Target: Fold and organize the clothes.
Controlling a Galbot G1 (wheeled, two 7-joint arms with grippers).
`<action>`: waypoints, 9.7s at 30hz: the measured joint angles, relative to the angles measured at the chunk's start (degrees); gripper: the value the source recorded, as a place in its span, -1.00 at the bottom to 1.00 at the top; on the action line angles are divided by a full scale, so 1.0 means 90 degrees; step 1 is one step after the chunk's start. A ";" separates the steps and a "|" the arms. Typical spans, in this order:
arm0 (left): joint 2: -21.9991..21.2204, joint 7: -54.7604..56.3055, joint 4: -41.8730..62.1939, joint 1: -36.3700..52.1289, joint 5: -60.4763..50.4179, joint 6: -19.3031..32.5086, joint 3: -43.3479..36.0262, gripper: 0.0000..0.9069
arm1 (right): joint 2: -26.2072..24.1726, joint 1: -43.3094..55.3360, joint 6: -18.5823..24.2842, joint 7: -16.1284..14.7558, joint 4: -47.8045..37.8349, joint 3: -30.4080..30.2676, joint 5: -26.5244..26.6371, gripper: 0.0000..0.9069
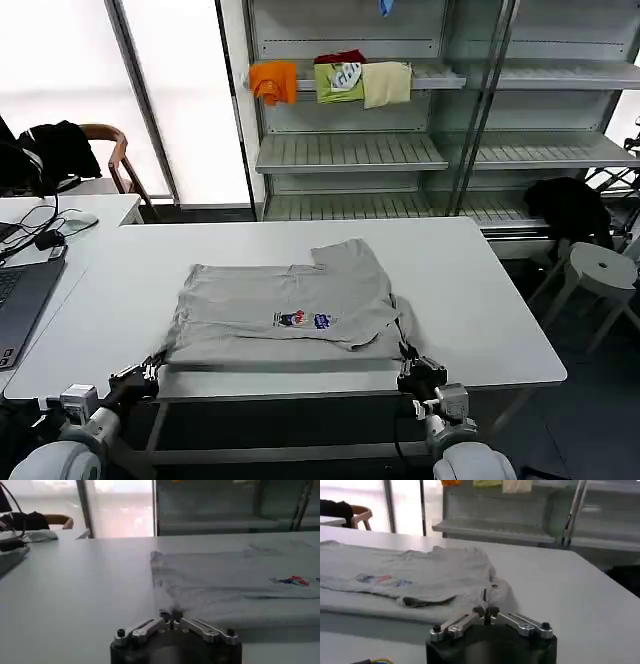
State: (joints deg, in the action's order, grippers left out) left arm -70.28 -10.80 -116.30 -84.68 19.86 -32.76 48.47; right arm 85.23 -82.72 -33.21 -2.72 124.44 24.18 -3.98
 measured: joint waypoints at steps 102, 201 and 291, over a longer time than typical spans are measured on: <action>-0.0114 -0.0904 0.5436 0.5373 -0.1770 0.0198 -0.1548 -0.98 | 0.0778 0.6292 0.0923 -0.0538 -0.7664 -0.0186 0.0423 -1.00; 0.0088 0.0071 0.1293 0.1358 -0.0038 0.0793 -0.0567 0.13 | 0.0036 0.1871 0.0414 0.0082 -0.0581 0.0464 0.0702 1.00; -0.0218 -0.0702 -0.0099 0.2055 -0.3628 0.0108 -0.2357 -1.00 | 0.0045 0.1764 0.0499 0.0159 -0.0760 0.0823 0.1598 1.00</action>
State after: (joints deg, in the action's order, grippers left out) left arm -72.24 -17.12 -117.19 -66.19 -12.79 -31.78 27.26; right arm 85.63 -66.84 -28.72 -1.29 117.60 31.59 10.40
